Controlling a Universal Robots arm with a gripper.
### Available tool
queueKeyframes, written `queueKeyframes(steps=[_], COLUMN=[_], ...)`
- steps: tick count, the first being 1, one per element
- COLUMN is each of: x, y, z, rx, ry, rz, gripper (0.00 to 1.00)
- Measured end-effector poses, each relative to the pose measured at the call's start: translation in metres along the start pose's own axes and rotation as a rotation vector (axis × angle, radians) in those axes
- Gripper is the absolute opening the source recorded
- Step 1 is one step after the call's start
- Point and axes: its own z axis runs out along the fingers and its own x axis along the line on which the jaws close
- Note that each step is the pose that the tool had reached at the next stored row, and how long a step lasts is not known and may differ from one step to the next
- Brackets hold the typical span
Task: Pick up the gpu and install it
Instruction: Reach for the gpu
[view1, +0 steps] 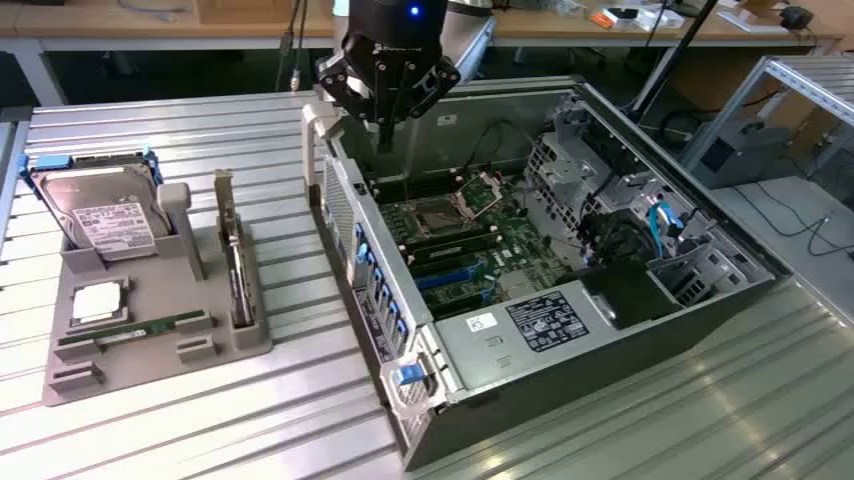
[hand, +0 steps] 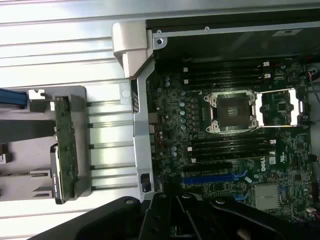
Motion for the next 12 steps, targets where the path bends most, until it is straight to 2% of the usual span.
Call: queueKeyframes(steps=[2, 12], x=[0.004, 0.0094], y=[-0.0003, -0.0007], z=[-0.0001, -0.0002], rx=[-0.0001, -0.0001], ry=[0.0, -0.0001], rz=[0.0, 0.0], gripper=[0.11, 0.11])
